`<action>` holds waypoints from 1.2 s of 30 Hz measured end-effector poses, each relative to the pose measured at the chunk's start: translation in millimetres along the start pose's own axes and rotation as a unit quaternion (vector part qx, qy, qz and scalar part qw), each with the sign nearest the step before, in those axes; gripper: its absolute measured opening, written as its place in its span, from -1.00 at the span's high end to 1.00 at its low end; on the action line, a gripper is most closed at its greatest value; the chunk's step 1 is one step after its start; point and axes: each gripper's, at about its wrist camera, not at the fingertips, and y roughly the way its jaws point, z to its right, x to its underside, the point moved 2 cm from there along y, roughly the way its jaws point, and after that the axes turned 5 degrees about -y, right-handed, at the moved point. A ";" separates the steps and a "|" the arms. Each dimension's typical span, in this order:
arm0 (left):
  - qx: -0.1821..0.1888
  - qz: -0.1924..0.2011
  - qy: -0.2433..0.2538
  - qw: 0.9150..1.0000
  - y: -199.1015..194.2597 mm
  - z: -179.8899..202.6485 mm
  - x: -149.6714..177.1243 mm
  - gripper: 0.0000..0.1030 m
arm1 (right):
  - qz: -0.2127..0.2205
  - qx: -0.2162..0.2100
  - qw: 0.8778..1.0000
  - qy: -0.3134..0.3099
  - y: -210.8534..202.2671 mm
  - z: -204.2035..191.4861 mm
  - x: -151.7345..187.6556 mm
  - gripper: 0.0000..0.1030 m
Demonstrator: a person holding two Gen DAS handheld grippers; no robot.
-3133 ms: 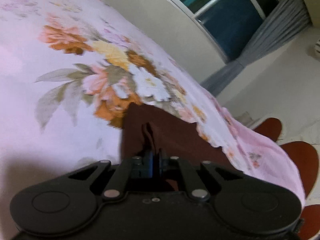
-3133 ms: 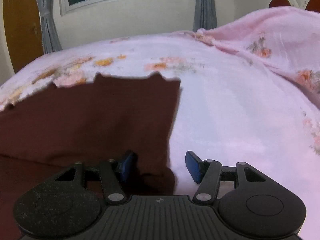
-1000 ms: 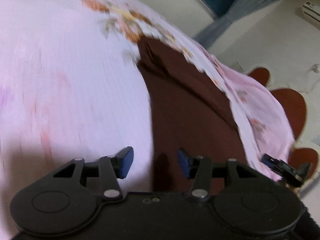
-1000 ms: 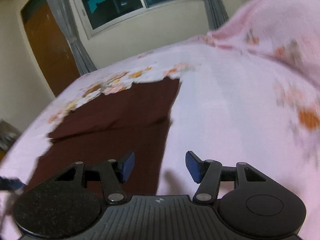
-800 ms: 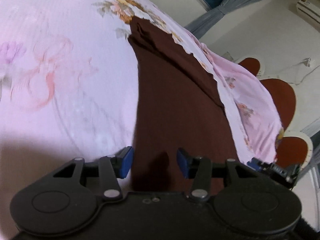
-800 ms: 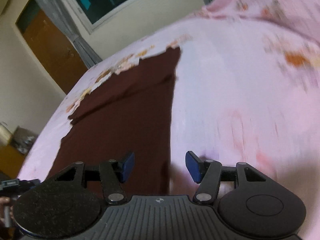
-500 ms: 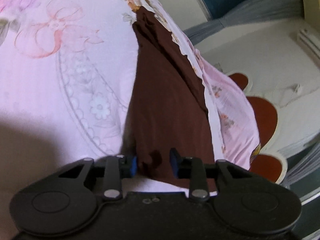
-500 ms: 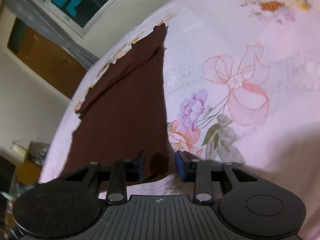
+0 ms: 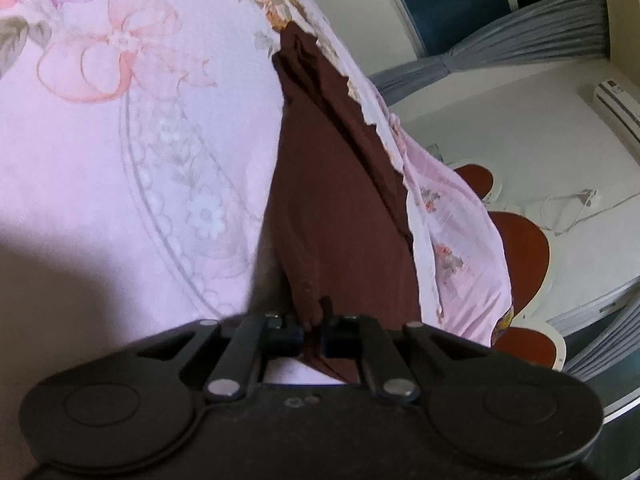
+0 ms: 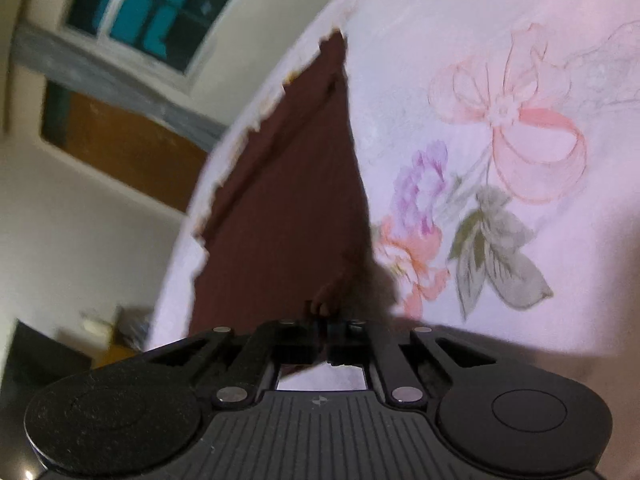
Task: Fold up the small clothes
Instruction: 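Grasp the sweater hem with the left tool while the right tool grasps it too, then lift the hem with both tools and fold it toward the collar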
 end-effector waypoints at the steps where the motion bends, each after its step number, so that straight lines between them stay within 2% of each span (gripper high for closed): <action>1: 0.008 0.008 -0.001 1.000 -3.9 3.2 -2.7 0.92 | 0.011 -0.003 1.000 -0.006 -4.7 -3.3 -3.4 0.93; 8: 0.049 0.046 0.025 0.997 -12.4 45.8 -37.4 0.92 | 0.063 -0.029 0.996 -0.065 -20.4 -41.0 -43.8 0.94; 10: 0.043 0.044 0.038 0.997 -9.2 55.5 -41.5 0.92 | 0.060 -0.023 0.995 -0.073 -18.1 -47.8 -51.7 0.94; 13: 0.048 0.047 0.028 0.997 -9.0 54.8 -39.6 0.92 | 0.059 -0.022 0.995 -0.072 -20.4 -48.9 -50.2 0.94; 15: 0.053 0.051 0.029 0.997 -13.4 55.5 -38.5 0.92 | 0.074 -0.032 0.994 -0.075 -25.1 -53.5 -50.4 0.94; 20: 0.065 0.062 0.036 0.995 -13.6 68.0 -60.1 0.92 | 0.102 -0.043 0.988 -0.104 -20.6 -72.6 -76.9 0.94; 24: 0.073 0.075 0.043 0.994 4.7 87.9 -94.9 0.92 | 0.113 -0.040 0.984 -0.131 3.5 -87.0 -118.0 0.94; 29: 0.079 0.085 0.033 0.993 46.4 103.9 -154.8 0.92 | 0.123 -0.034 0.981 -0.143 47.0 -93.2 -180.3 0.94; 33: 0.073 0.089 0.027 0.993 87.4 112.5 -206.0 0.92 | 0.122 -0.026 0.984 -0.128 95.3 -83.0 -236.0 0.94; 36: 0.055 0.083 0.025 0.995 124.5 113.2 -241.4 0.92 | 0.120 -0.019 0.987 -0.108 136.0 -67.2 -275.7 0.94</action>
